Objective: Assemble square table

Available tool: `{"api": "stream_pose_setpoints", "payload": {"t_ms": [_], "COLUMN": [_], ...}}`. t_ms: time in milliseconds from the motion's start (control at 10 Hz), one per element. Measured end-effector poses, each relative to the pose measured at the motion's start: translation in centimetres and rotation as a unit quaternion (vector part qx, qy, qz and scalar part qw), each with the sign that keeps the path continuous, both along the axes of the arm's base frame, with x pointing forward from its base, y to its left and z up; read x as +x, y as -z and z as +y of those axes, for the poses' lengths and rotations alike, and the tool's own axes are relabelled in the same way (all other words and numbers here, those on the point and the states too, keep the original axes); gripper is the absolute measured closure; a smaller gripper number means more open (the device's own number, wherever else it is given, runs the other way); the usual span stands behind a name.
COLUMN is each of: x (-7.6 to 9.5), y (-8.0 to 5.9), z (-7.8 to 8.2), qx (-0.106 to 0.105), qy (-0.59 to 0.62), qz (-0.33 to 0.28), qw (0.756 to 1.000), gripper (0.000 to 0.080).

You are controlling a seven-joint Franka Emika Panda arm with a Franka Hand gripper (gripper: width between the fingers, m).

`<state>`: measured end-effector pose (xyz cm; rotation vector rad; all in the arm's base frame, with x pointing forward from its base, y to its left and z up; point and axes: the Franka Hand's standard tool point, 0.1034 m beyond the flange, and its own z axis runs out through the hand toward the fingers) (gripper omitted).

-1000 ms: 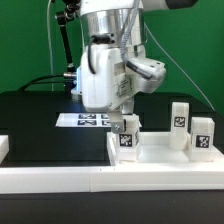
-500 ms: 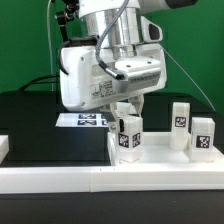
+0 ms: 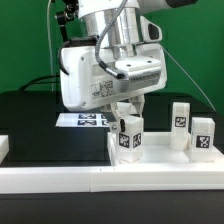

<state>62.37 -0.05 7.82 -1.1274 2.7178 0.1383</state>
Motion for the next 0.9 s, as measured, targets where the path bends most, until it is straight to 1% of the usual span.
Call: {"api": "stream_pose_setpoints", "payload": {"t_ms": [100, 200, 300, 400, 500, 600, 800, 900], "x": [-0.01, 0.19, 0.37, 0.37, 0.44, 0.41, 0.38, 0.37], "y": [-0.09, -0.39, -0.52, -0.46, -0.43, -0.36, -0.29, -0.27], "z": [0.09, 0.20, 0.45, 0.88, 0.91, 0.78, 0.73, 0.69], "qx": [-0.001, 0.003, -0.005, -0.011, -0.018, -0.026, -0.033, -0.038], "qy": [-0.038, -0.053, -0.108, -0.154, -0.165, -0.211, -0.257, -0.290], "qz": [0.000, 0.001, -0.009, -0.019, -0.028, -0.035, -0.042, -0.047], "qw": [0.999, 0.999, 0.994, 0.988, 0.986, 0.977, 0.965, 0.955], "gripper": [0.0324, 0.0211, 0.0211, 0.0162, 0.0153, 0.0153, 0.0150, 0.0150]}}
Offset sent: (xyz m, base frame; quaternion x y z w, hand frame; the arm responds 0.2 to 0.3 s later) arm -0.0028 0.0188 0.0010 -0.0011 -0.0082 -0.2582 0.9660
